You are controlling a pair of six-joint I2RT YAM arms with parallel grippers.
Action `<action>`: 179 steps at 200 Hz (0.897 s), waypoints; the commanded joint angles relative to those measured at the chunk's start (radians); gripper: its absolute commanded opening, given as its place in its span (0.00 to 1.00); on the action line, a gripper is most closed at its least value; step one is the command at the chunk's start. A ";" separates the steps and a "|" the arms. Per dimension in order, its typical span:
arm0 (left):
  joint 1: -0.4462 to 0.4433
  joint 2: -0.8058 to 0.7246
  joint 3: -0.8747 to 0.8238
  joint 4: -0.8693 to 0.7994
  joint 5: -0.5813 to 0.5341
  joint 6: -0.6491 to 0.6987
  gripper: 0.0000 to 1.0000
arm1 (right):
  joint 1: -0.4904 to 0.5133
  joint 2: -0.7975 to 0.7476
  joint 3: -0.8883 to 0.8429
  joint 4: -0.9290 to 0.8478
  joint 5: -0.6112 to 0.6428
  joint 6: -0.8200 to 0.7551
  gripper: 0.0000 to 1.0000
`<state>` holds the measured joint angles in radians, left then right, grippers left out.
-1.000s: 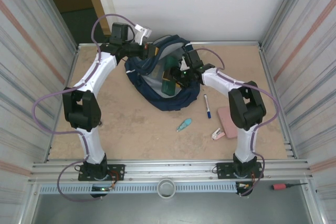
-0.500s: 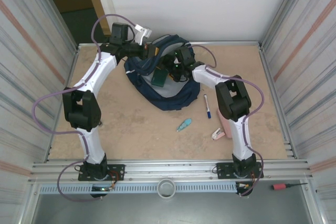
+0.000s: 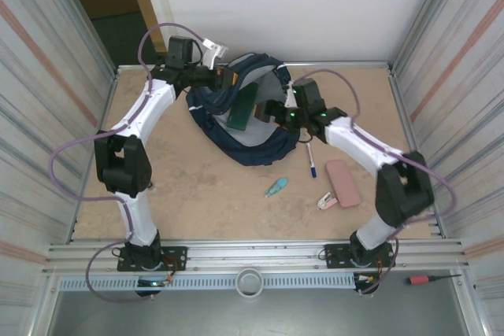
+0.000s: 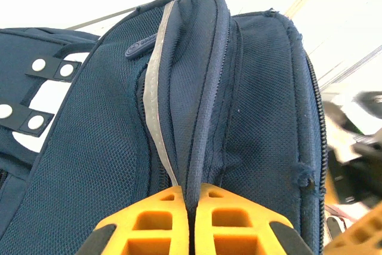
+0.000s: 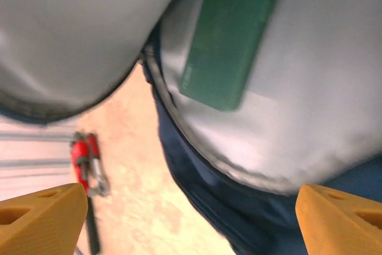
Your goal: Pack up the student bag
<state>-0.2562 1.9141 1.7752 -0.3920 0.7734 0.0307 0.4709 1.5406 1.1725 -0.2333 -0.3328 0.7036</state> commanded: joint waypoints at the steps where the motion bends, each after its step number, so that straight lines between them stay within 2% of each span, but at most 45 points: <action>1: 0.008 -0.038 0.007 0.090 0.024 0.034 0.00 | -0.059 -0.133 -0.113 -0.271 0.215 -0.132 0.94; 30: 0.009 -0.040 -0.002 0.099 0.023 0.035 0.00 | -0.158 -0.284 -0.275 -0.460 0.444 -0.146 1.00; 56: 0.009 -0.038 -0.011 0.115 0.025 0.027 0.00 | -0.139 -0.377 -0.361 -0.538 0.632 -0.073 0.99; 69: 0.009 -0.038 -0.019 0.128 0.031 0.019 0.00 | -0.147 -0.385 -0.372 -0.575 0.682 -0.057 0.99; 97: 0.012 -0.038 -0.028 0.134 0.029 0.021 0.00 | -0.171 -0.336 -0.380 -0.586 0.643 -0.058 0.99; 151: 0.030 -0.037 -0.060 0.186 0.049 -0.015 0.00 | -0.158 -0.154 -0.351 -0.559 0.572 -0.097 0.99; 179: 0.034 -0.036 -0.063 0.193 0.058 -0.020 0.00 | -0.227 -0.100 -0.340 -0.541 0.548 -0.136 0.99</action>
<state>-0.2390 1.9141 1.7115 -0.2939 0.7925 0.0189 0.2977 1.4063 0.8009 -0.7788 0.2359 0.6102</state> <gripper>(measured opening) 0.065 0.989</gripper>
